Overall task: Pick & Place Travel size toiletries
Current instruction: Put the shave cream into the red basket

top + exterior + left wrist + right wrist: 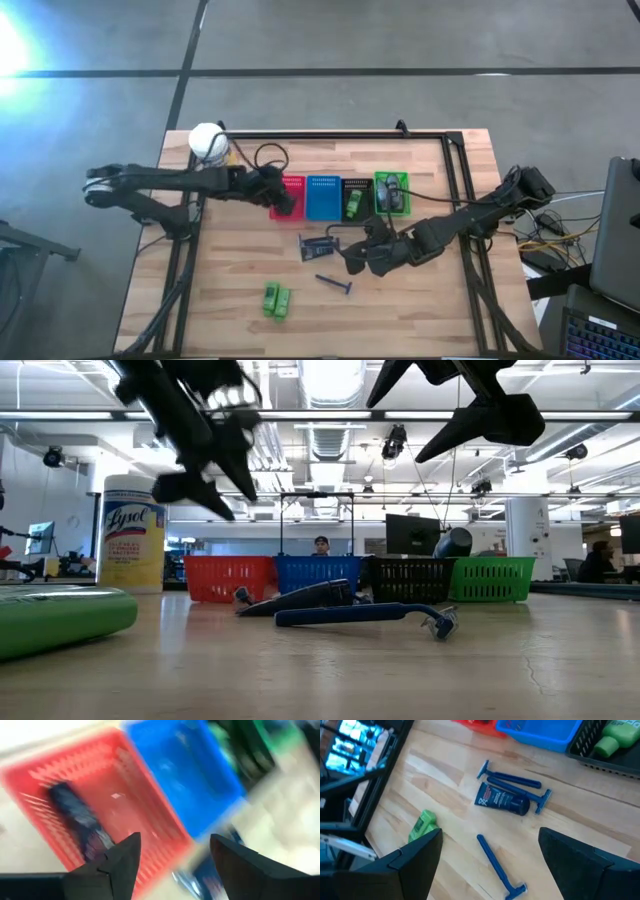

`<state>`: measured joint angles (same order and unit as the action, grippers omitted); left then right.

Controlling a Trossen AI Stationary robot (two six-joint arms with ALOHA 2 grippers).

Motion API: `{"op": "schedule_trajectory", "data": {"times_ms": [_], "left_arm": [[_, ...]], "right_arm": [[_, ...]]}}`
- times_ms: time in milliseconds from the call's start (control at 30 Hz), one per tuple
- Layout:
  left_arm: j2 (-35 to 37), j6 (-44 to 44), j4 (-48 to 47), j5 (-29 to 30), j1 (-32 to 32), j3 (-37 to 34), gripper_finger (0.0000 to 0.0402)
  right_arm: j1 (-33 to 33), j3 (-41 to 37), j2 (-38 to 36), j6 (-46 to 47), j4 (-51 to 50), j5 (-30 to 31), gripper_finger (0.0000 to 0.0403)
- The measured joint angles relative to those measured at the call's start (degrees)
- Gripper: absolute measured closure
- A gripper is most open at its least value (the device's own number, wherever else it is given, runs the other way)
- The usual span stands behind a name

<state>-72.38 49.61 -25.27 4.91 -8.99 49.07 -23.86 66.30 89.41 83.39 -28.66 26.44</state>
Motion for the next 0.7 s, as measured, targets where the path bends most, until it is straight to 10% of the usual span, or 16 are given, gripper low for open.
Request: {"op": "schedule_trajectory", "data": {"times_ms": [267, 700], "left_arm": [[4.45, -2.49, -17.35, 0.46, 16.51, 2.93, 0.0165], [-15.34, -35.29, 15.26, 14.67, 28.40, 3.72, 0.0165]], "right_arm": [[-0.01, 0.00, 0.00, -1.47, -2.52, -1.69, 0.0077], [-0.69, 0.00, -0.09, -5.61, -5.90, -7.13, 0.0113]]}}
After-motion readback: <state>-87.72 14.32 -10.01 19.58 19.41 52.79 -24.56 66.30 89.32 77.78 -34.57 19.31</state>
